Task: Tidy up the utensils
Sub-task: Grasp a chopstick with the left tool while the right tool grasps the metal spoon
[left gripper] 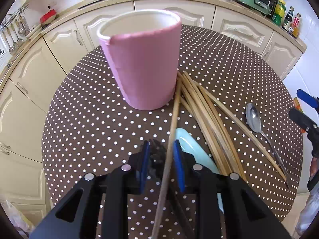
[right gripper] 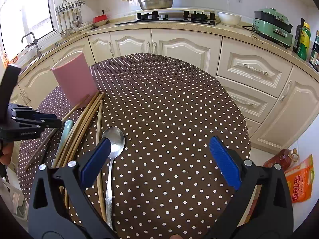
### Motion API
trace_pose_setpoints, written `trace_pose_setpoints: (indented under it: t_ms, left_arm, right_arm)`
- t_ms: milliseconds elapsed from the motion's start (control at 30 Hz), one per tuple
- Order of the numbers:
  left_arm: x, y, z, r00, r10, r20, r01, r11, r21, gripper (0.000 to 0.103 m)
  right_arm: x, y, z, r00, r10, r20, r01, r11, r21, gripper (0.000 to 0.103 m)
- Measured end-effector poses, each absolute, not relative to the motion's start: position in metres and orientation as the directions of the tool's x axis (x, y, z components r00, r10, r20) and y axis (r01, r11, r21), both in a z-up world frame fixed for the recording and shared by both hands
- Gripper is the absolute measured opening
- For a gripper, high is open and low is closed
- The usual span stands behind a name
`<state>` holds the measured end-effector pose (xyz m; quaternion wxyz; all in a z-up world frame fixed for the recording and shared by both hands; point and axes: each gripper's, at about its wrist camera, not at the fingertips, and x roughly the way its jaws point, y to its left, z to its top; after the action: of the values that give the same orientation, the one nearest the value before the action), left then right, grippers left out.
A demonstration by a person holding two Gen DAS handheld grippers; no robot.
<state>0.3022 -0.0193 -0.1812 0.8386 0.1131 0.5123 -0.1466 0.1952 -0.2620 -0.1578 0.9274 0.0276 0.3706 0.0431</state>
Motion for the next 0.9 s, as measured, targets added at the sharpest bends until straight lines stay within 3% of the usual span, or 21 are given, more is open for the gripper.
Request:
trace_pose_setpoints:
  t_ms: [633, 700, 767, 900]
  left_arm:
    - [0.283, -0.035, -0.193, 0.436, -0.084, -0.896, 0.386, 0.917, 0.102, 0.024]
    - [0.282, -0.039, -0.193, 0.445, -0.069, -0.893, 0.382, 0.916, 0.120, 0.021]
    - [0.280, -0.041, -0.193, 0.464, -0.051, -0.885, 0.364, 0.921, 0.138, 0.009]
    - [0.274, -0.038, -0.186, 0.471, -0.118, -0.874, 0.348, 0.936, 0.061, 0.008]
  right_arm:
    - [0.196, -0.247, -0.166, 0.688, 0.113, -0.717, -0.093, 0.993, 0.068, 0.097]
    - [0.197, -0.244, -0.168, 0.676, 0.115, -0.728, -0.104, 0.993, 0.061, 0.097]
    - [0.200, -0.241, -0.172, 0.656, 0.121, -0.745, -0.118, 0.991, 0.057, 0.097]
    - [0.208, -0.236, -0.179, 0.596, 0.139, -0.791, -0.148, 0.987, 0.062, 0.097]
